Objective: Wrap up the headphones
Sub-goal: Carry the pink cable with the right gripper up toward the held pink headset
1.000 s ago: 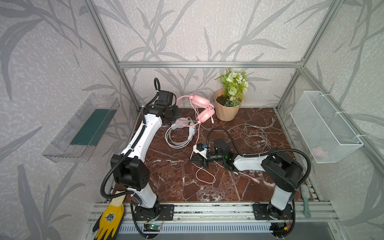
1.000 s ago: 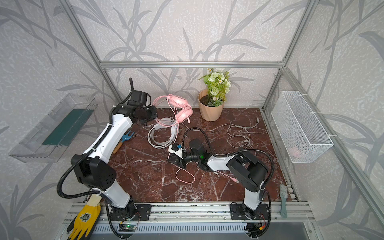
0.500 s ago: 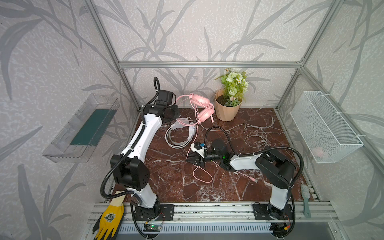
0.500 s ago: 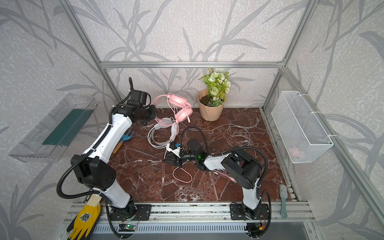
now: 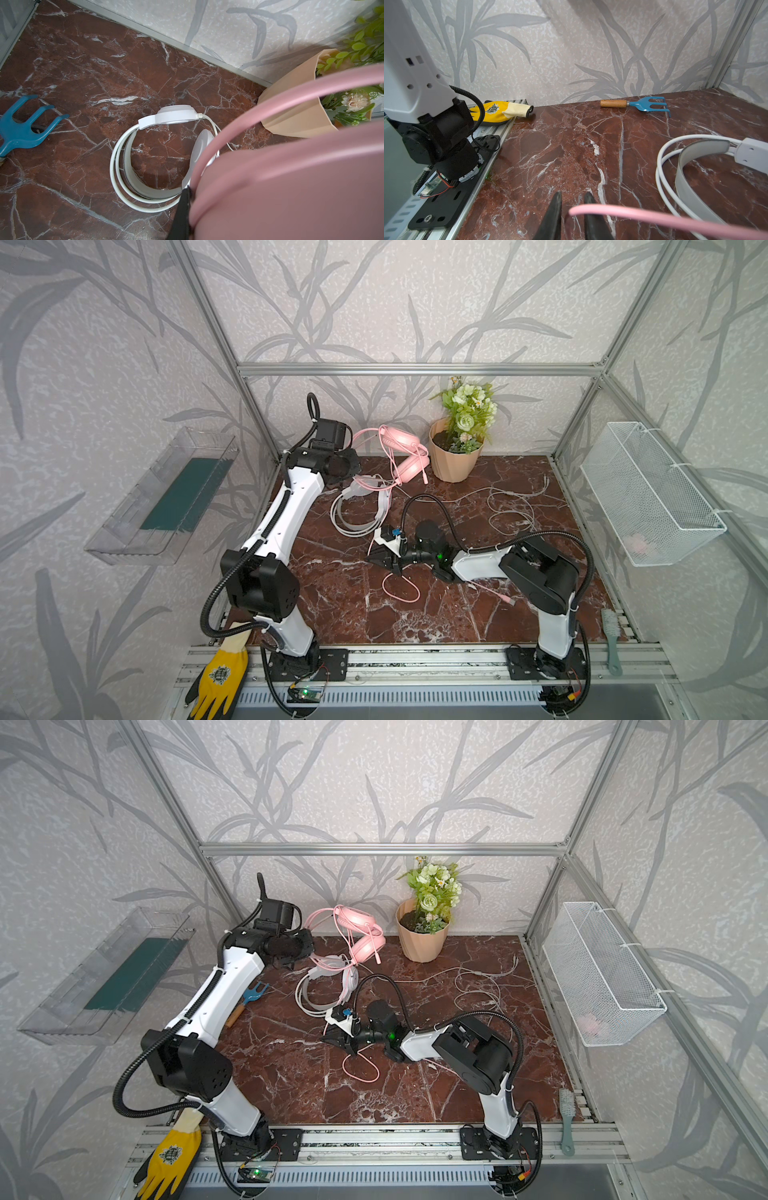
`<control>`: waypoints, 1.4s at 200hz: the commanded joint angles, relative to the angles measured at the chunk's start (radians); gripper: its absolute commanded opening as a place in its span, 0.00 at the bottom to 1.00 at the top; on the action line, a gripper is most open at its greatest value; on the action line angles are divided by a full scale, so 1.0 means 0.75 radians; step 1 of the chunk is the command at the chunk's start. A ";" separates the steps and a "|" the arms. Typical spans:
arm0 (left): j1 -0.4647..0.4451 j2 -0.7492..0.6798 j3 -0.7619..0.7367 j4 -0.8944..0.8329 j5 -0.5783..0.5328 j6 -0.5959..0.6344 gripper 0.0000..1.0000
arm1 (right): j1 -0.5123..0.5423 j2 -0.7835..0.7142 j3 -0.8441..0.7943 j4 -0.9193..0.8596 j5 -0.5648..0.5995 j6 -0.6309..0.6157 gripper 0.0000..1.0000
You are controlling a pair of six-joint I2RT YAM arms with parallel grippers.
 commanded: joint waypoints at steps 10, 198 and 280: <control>-0.004 -0.014 0.070 0.067 -0.011 -0.041 0.00 | 0.011 -0.042 -0.008 0.018 -0.009 -0.028 0.12; -0.038 0.011 -0.046 -0.061 -0.300 0.416 0.00 | -0.082 -0.653 0.391 -1.998 -0.007 -1.042 0.00; -0.156 0.093 0.003 -0.148 -0.404 0.622 0.00 | -0.095 -0.616 0.685 -2.405 0.359 -1.373 0.00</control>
